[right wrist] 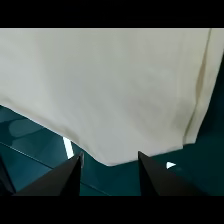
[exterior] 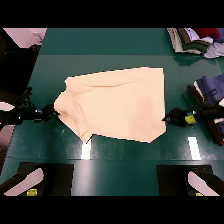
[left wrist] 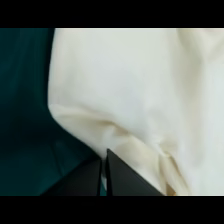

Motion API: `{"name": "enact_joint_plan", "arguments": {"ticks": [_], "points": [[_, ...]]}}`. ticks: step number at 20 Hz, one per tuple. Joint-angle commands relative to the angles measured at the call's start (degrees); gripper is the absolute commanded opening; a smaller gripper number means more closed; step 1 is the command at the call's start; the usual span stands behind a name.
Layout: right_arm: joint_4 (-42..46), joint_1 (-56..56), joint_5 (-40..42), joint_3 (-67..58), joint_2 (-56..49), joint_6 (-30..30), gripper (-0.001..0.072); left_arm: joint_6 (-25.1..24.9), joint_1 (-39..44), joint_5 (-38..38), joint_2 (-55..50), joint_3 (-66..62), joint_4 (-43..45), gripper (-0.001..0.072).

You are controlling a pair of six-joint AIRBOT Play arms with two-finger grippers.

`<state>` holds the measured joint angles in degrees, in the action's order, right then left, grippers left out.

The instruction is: Fold the shirts.

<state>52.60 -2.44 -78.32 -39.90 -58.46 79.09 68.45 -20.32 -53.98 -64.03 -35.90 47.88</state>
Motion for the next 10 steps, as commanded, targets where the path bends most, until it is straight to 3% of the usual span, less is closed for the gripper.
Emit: {"name": "enact_joint_plan", "arguments": {"ticks": [1,6,10], "points": [[-0.4,-1.7,1.0,9.6,3.3,3.1,0.0408,-0.1,0.0,-1.0,0.2,-1.4,-0.3,0.0027],[-0.9,-1.7,3.6,14.5,0.2,3.4,0.0408,-0.8,0.0,-1.4,0.2,-1.4,-0.3,0.0026],[-8.2,-1.6,6.8,14.5,-5.0,-1.7,0.0406,-1.0,0.0,-1.6,0.2,-1.4,-0.3,0.0027]]}}
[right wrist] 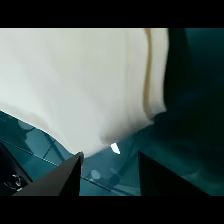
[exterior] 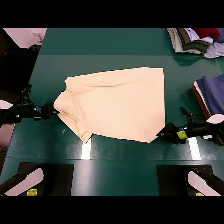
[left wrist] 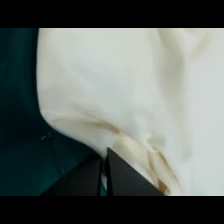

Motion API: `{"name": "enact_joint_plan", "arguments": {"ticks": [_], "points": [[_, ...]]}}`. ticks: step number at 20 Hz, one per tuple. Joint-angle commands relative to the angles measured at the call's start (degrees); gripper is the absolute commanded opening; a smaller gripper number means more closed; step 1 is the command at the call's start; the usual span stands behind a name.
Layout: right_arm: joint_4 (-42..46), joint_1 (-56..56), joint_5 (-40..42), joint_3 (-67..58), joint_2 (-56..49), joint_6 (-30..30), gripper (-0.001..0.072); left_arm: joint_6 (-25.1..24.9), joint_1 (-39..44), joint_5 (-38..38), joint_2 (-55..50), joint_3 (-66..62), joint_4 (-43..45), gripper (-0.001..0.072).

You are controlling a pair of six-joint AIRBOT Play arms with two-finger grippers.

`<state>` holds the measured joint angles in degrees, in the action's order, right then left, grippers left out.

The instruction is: Fold the shirts.

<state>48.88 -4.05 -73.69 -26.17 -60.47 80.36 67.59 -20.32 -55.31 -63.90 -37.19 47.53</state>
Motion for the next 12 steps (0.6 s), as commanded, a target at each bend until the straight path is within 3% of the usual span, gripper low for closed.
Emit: {"name": "enact_joint_plan", "arguments": {"ticks": [1,5,9,12], "points": [[-4.8,0.0,2.3,0.8,-4.2,-3.1,0.0401,-0.2,0.0,-0.3,0.0,-0.1,0.0,0.0026],[-4.9,0.0,1.7,0.8,-5.9,-6.1,0.0043,-0.5,0.0,-0.7,0.0,-0.1,0.0,0.0027],[-4.5,0.0,3.3,-0.1,1.7,-5.7,0.0017,-0.5,0.0,-1.1,2.4,-1.1,0.1,0.0025],[-3.7,-0.1,3.1,-8.4,8.8,-3.4,0.0017,-0.1,0.0,-3.8,8.2,-8.0,0.0,0.0025]]}}
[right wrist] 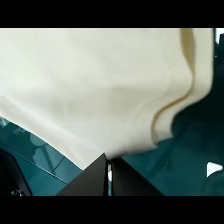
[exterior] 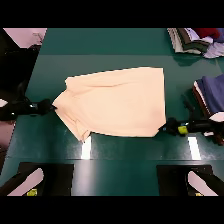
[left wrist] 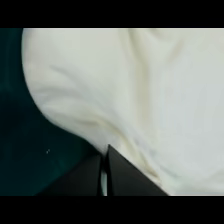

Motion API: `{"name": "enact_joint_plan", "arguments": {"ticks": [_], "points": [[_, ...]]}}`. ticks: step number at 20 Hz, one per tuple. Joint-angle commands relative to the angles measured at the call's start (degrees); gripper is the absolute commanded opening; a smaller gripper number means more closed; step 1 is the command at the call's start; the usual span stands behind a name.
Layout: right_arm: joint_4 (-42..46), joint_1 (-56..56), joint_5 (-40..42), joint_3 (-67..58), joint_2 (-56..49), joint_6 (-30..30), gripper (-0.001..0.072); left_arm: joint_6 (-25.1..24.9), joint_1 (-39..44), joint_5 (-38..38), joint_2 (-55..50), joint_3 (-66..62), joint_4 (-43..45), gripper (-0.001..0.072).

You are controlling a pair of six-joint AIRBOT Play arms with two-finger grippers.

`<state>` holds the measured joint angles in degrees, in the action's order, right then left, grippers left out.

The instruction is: Fold the shirts.

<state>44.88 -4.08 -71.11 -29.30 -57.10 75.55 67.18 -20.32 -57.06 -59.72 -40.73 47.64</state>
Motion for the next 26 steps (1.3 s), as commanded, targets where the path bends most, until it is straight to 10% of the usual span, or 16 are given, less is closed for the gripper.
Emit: {"name": "enact_joint_plan", "arguments": {"ticks": [1,16,26], "points": [[0.3,-0.1,0.7,-9.3,7.4,1.8,0.0017,0.3,0.0,-3.6,6.3,-7.8,-0.1,0.0025],[24.7,-0.1,-3.0,-79.4,13.2,7.2,0.0017,6.5,0.0,-7.0,20.0,-76.7,-0.1,0.0025],[28.2,-0.1,-20.5,-81.6,-6.3,9.0,0.0017,7.4,0.0,-16.6,12.3,-61.6,0.3,0.0025]]}}
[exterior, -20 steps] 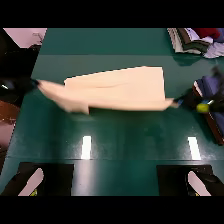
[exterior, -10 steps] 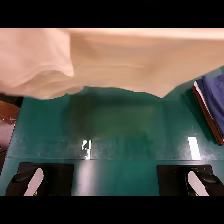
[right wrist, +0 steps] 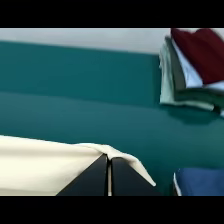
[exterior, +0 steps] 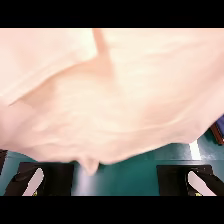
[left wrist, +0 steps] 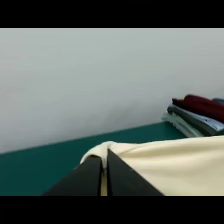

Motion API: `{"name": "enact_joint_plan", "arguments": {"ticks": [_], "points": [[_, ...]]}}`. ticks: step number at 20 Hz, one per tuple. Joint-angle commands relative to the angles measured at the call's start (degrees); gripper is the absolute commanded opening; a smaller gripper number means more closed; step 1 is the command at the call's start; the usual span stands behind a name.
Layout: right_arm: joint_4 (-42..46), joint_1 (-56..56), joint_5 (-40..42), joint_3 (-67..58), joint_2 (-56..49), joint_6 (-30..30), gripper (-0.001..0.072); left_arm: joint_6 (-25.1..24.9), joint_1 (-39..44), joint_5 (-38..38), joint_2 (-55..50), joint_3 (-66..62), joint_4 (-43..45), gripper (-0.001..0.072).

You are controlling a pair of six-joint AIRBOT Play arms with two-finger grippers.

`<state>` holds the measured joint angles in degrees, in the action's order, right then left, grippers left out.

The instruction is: Fold the shirts.

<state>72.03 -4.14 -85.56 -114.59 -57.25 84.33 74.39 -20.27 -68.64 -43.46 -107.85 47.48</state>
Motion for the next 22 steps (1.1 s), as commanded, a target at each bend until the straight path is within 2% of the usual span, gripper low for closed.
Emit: {"name": "enact_joint_plan", "arguments": {"ticks": [1,5,8,10,13,15,17,19,22], "points": [[1.0,0.0,-6.6,6.7,-8.4,0.2,0.0017,0.2,-0.1,-6.7,-6.5,8.5,0.5,0.0025],[1.0,1.4,-4.7,16.8,-18.0,-1.1,0.0017,-0.3,0.0,-7.7,-17.0,21.0,0.5,0.0025],[1.1,3.7,1.6,20.4,-25.4,-1.5,0.0017,-4.7,5.1,-2.6,-27.4,26.9,2.8,0.0026],[1.1,4.8,7.2,20.7,-29.9,-1.4,0.0017,-6.0,9.7,4.2,-34.8,27.1,4.9,0.0026],[1.0,5.5,16.2,20.6,-35.0,-0.7,0.0017,-6.5,13.4,20.3,-42.2,27.1,4.6,0.0026],[1.0,5.4,21.8,20.7,-36.9,-0.7,0.0017,-7.2,14.6,29.7,-44.0,27.1,4.4,0.0027],[1.0,5.4,26.7,20.6,-37.1,-0.7,0.0017,-8.9,15.0,35.6,-44.2,26.9,4.2,0.0026],[1.0,5.5,28.5,19.8,-37.1,-0.7,0.0017,-10.4,15.0,35.5,-44.2,26.3,4.2,0.0027],[1.1,5.5,25.3,18.9,-37.1,-0.8,0.0017,-10.4,14.8,28.0,-44.2,26.3,5.0,0.0026]]}}
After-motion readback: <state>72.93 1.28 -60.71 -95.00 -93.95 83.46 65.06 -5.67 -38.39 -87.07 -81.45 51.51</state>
